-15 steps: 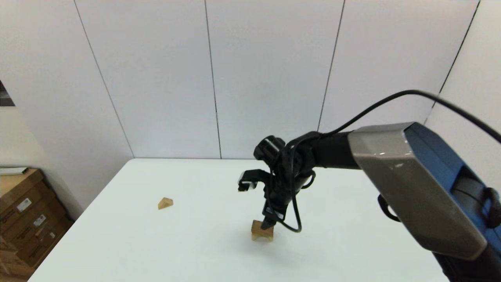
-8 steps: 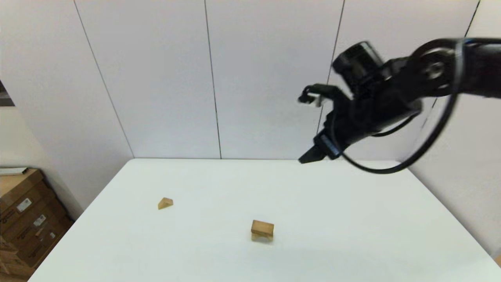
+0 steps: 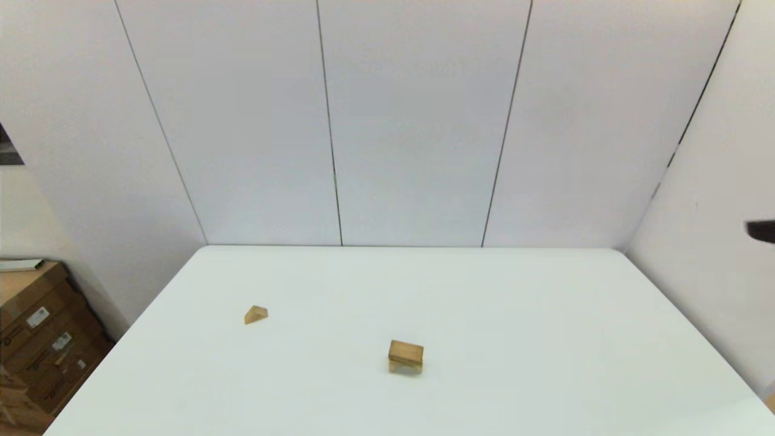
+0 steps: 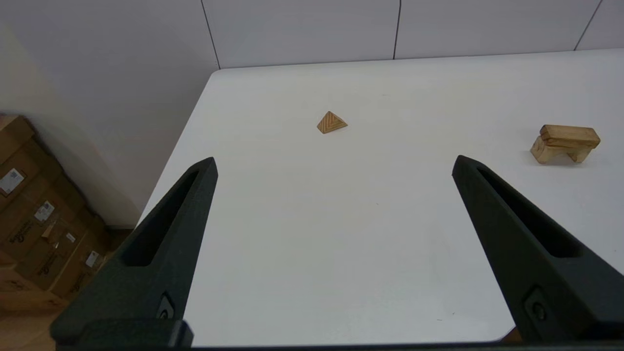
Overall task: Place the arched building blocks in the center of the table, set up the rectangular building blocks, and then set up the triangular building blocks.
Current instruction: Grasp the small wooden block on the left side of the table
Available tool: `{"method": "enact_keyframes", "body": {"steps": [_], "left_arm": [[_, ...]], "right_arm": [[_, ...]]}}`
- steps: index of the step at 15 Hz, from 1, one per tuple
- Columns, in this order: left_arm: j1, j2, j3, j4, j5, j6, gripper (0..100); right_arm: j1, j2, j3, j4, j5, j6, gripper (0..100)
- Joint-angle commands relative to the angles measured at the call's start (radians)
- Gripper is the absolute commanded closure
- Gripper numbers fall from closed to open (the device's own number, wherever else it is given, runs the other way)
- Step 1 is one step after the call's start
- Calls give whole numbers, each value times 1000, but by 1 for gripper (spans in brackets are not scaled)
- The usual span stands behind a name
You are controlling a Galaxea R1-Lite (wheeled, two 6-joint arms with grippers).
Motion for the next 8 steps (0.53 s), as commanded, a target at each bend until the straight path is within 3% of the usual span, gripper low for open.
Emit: {"method": "enact_keyframes", "body": {"steps": [1, 3, 5, 6, 8], "left_arm": [[0, 1, 0, 0, 0, 0, 0], [0, 1, 0, 0, 0, 0, 0], [0, 1, 0, 0, 2, -2, 0], [0, 1, 0, 0, 2, -2, 0], [0, 1, 0, 0, 2, -2, 0]], "right_arm": [[-156, -670, 456, 2, -9, -57, 0], [-283, -768, 548, -3, 6, -62, 0], [-284, -767, 582, 6, 6, 21, 0], [-284, -767, 589, -1, 23, 115, 0], [-206, -788, 609, -12, 39, 130, 0]]}}
